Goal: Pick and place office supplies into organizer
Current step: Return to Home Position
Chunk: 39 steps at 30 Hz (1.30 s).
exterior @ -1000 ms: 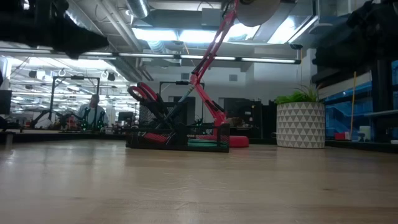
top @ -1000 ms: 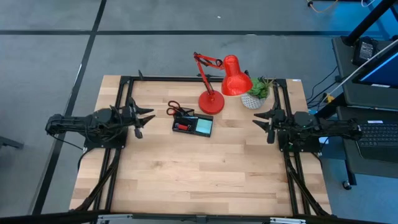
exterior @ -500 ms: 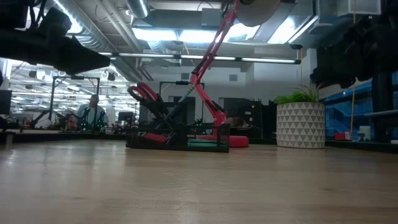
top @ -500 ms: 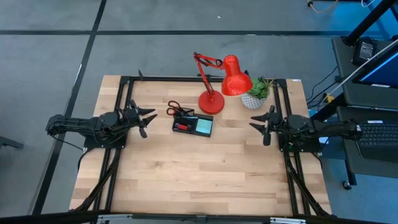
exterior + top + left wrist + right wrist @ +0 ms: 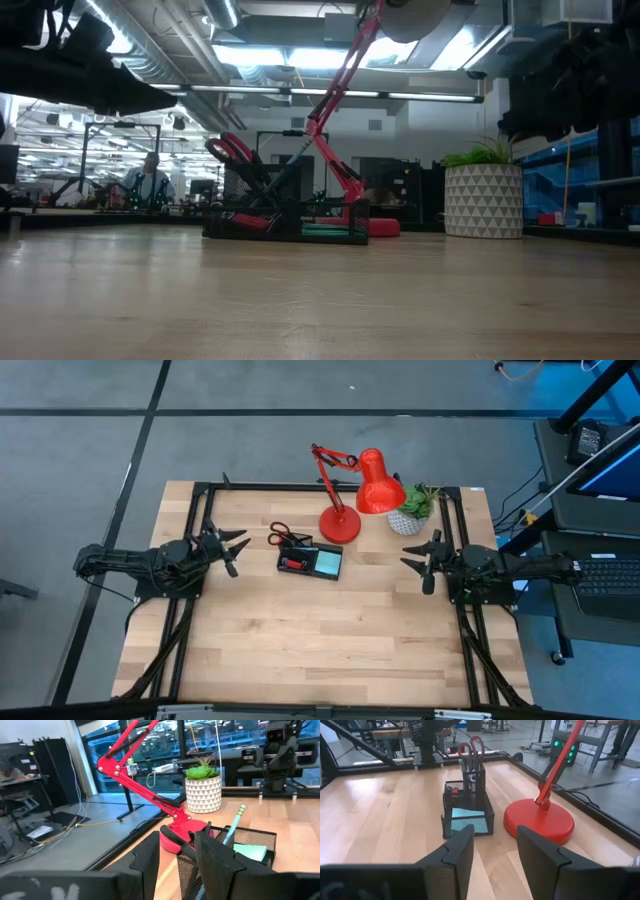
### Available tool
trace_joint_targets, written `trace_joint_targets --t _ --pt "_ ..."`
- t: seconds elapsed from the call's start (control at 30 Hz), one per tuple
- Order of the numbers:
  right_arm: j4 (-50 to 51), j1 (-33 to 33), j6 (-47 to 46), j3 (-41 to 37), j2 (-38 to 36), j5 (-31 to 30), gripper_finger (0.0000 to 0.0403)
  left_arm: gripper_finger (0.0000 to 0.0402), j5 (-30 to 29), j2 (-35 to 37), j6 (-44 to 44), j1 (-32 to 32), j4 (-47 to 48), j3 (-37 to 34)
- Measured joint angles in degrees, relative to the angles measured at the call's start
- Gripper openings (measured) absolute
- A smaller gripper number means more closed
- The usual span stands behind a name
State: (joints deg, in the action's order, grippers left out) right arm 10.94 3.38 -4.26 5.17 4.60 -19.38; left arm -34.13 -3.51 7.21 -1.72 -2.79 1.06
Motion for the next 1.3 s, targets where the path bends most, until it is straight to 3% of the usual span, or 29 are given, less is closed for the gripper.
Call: trace_joint_targets --t 0.57,0.77,1.3 --pt "-7.8 -2.5 7.1 0.0 -3.2 -1.4 0.0152 0.0118 1.1 0.0 -3.5 0.0 0.0 0.0" --pt "-7.6 -2.5 8.6 0.0 -3.7 9.1 0.0152 0.0118 1.1 0.0 -3.5 0.0 0.0 0.0" --pt "-11.5 -2.5 7.9 -0.7 -3.7 10.0 0.0152 0.0118 0.8 0.0 -3.5 0.0 0.0 0.0"
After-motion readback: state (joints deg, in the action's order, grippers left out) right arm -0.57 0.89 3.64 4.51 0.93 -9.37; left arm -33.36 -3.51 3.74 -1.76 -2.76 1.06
